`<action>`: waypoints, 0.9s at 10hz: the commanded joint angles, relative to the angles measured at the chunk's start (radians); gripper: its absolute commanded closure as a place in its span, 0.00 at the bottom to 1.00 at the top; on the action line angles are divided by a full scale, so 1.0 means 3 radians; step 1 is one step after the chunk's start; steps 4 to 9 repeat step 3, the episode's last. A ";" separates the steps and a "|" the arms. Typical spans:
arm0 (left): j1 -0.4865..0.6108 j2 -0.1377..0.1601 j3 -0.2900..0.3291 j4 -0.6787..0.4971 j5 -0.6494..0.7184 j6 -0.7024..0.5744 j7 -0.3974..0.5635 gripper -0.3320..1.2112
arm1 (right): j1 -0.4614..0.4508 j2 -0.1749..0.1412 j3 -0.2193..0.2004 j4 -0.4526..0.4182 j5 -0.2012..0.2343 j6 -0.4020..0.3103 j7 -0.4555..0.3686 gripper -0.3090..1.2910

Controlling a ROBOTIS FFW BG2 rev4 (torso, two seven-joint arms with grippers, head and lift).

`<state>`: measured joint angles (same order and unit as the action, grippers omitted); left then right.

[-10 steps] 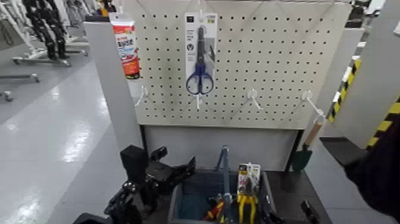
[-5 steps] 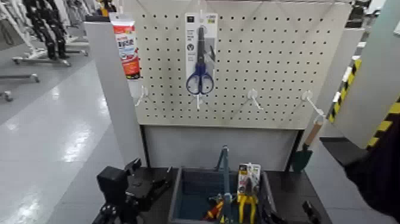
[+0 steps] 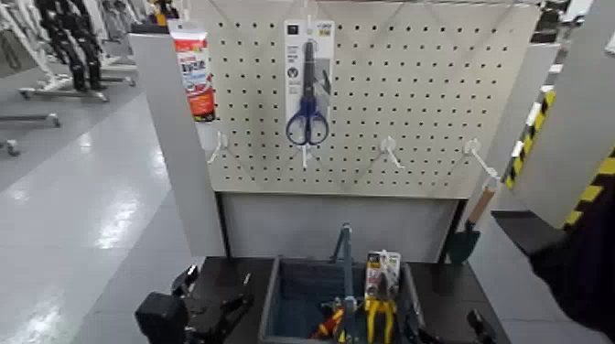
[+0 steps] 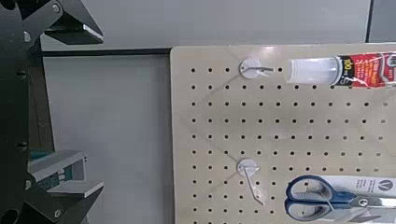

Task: Put the red screwdriver into the crate.

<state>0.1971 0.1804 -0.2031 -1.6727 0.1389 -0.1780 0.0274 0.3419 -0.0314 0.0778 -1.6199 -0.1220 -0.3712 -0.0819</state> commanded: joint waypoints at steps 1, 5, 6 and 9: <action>0.0013 0.0017 -0.0029 0.0002 -0.0013 -0.0056 0.0006 0.34 | 0.0001 0.0013 -0.0014 -0.0015 0.0074 0.0036 0.0002 0.27; 0.0018 0.0017 -0.0029 0.0007 -0.0023 -0.0082 0.0011 0.34 | 0.0001 0.0007 -0.0004 -0.0015 0.0074 0.0046 0.0002 0.27; 0.0018 0.0017 -0.0029 0.0007 -0.0023 -0.0082 0.0011 0.34 | 0.0001 0.0007 -0.0004 -0.0015 0.0074 0.0046 0.0002 0.27; 0.0018 0.0017 -0.0029 0.0007 -0.0023 -0.0082 0.0011 0.34 | 0.0001 0.0007 -0.0004 -0.0015 0.0074 0.0046 0.0002 0.27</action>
